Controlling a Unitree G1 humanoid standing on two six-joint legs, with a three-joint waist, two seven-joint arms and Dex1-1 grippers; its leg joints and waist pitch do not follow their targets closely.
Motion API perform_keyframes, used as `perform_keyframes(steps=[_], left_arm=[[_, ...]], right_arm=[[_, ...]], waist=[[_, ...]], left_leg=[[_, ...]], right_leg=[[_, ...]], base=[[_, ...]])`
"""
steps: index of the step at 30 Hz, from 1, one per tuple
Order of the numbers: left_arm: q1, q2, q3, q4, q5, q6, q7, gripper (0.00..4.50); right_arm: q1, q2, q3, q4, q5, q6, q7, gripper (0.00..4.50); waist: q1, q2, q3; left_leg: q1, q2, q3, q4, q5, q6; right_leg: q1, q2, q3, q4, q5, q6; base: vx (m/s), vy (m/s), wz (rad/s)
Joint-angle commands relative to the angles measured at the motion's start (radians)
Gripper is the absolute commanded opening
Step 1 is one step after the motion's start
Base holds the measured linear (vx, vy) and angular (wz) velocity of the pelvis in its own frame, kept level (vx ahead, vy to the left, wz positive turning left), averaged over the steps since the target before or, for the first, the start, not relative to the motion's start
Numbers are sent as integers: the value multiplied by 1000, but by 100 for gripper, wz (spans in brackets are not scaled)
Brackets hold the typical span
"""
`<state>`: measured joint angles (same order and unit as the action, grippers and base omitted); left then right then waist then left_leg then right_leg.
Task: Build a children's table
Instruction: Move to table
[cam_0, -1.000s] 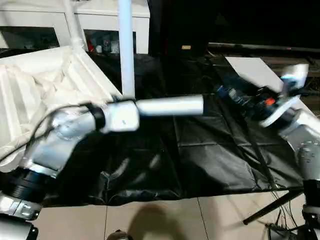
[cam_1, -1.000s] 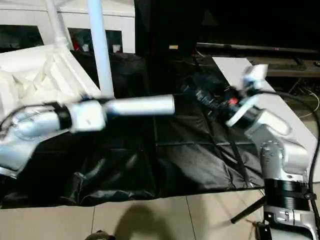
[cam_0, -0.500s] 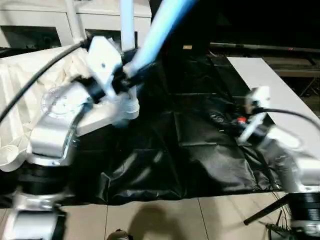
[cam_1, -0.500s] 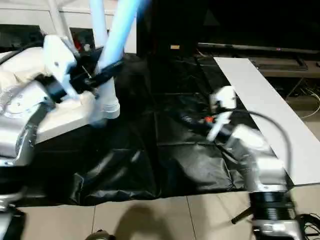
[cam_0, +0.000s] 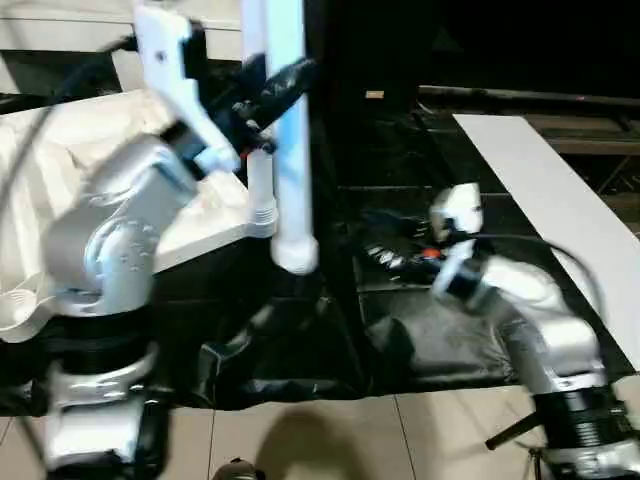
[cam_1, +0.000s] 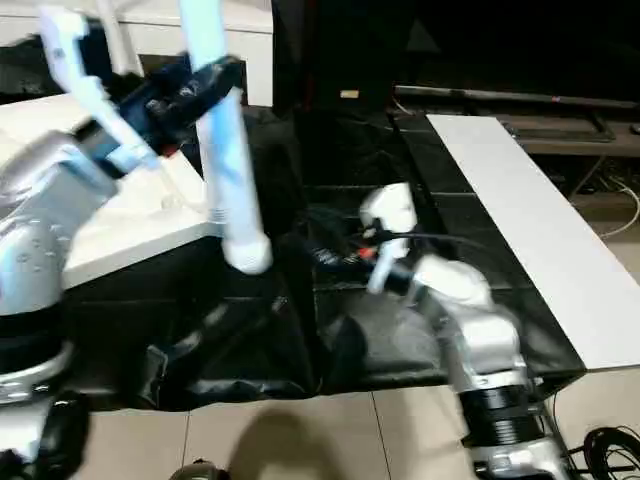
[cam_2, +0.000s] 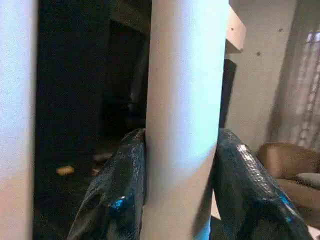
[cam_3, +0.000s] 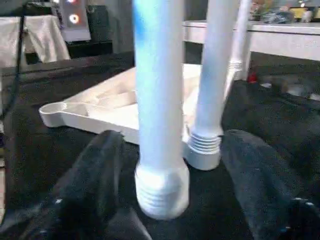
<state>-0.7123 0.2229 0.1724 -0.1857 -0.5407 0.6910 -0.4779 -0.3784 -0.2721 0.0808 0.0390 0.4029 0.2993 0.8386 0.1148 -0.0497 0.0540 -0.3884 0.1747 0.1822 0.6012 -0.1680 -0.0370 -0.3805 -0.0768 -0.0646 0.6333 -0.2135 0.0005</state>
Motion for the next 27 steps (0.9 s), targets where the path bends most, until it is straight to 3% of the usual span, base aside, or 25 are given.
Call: perform_keyframes(steps=[1,2,5,12,15,19,27], left_arm=[[-10,-4,-13,4,-19,27,9,163],[-10,-1,-21,6,-25,36,10,163],[-22,-9,-17,25,-77,83,9,163],[-109,-66,98,122,-209,255,106,163],[-130,-76,133,150,-261,278,123,163],[-130,-50,120,154,-254,283,101,163],[-139,-50,142,150,-299,325,128,163]], right_arm=[[-23,-2,-19,-18,30,17,1,369],[-30,-2,-22,-17,41,26,2,377],[-57,-8,-26,-11,76,65,29,393],[-133,-58,-21,29,119,179,101,450],[-143,-79,-13,28,137,216,132,450],[-145,-118,8,24,146,269,178,450],[-140,-138,40,45,128,317,195,372]], waist=[[1,3,-62],[0,-1,-62],[1,2,-63],[2,-2,-62],[7,-5,-63],[8,-9,-64],[8,-8,-62]], left_leg=[[25,57,-24,-77,-199,-24],[24,56,-23,-77,-194,-21],[24,54,-23,-75,-172,-13],[23,52,-21,-72,-170,-18],[22,52,-21,-69,-148,-12],[21,53,-22,-68,-118,5],[23,54,-22,-69,-141,-18]], right_leg=[[33,-72,50,-78,-146,-183],[34,-72,50,-78,-138,-182],[35,-71,49,-74,-118,-192],[39,-69,48,-73,-112,-204],[41,-73,48,-73,-95,-204],[42,-72,47,-72,-68,-203],[41,-75,48,-74,-102,-211]], base=[[0,0,0],[0,0,0],[0,0,0],[0,0,0],[0,0,0],[0,0,0],[0,0,0]])
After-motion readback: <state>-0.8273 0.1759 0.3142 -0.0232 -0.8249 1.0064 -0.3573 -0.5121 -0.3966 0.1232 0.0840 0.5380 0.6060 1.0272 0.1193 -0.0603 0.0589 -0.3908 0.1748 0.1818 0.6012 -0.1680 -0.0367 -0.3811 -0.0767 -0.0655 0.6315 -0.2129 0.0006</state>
